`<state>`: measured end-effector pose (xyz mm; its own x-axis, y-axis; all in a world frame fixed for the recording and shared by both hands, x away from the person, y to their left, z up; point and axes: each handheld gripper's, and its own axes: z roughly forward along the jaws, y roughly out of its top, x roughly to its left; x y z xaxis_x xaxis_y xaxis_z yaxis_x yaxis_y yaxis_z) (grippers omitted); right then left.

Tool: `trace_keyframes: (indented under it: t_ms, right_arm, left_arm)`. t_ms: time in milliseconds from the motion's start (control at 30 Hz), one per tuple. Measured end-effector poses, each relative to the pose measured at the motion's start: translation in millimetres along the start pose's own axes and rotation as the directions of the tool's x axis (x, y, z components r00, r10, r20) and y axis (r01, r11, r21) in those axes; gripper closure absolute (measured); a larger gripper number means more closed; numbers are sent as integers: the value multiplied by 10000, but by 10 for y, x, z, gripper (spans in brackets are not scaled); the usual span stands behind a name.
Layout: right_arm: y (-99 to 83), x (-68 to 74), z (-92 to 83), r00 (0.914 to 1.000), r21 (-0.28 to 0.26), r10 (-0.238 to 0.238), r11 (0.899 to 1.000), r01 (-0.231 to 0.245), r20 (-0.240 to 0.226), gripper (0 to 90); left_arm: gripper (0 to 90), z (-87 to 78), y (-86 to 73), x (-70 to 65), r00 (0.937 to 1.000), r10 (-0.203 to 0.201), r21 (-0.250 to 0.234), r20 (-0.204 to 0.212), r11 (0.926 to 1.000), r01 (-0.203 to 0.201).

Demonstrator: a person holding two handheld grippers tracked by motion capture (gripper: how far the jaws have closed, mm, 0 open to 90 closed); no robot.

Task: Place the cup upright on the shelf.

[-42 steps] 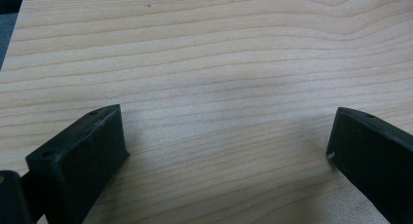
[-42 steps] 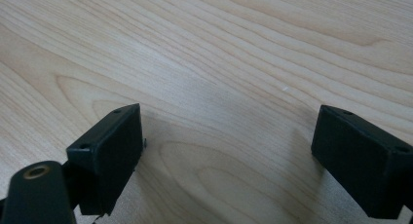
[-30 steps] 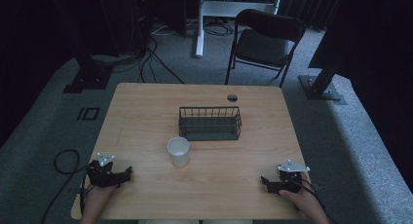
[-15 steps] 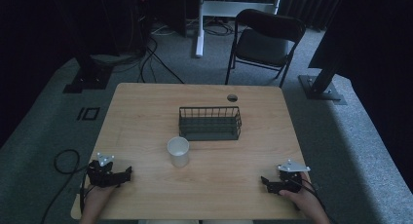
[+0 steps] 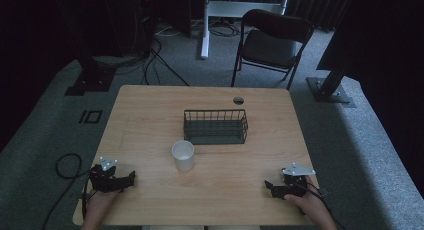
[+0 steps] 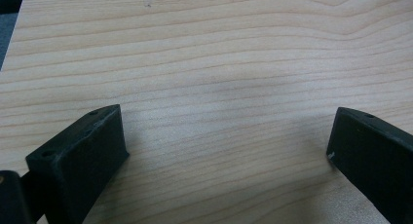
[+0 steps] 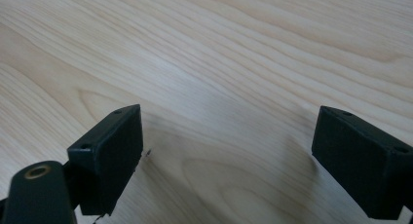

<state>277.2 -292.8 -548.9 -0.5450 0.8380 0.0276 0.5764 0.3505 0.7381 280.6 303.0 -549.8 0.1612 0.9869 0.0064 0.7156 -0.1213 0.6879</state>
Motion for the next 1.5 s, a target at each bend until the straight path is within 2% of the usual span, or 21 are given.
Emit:
trace_keyframes:
  t_ms: [200,967,1500]
  right_arm:
    - [78,48,25,9999,-69,-86,9999,87,62,112]
    - [298,253,165,9978,-186,-547,9984,540,-369,113]
    - [447,428,277,9922,-400,-1070,9937,1046,-640,113]
  left_arm:
    - [9,0,0,0,10000,1,-1,-1,10000,-1]
    - [9,0,0,0,10000,-1,-1,1,10000,1]
    - [9,0,0,0,10000,0,0,-1,10000,0]
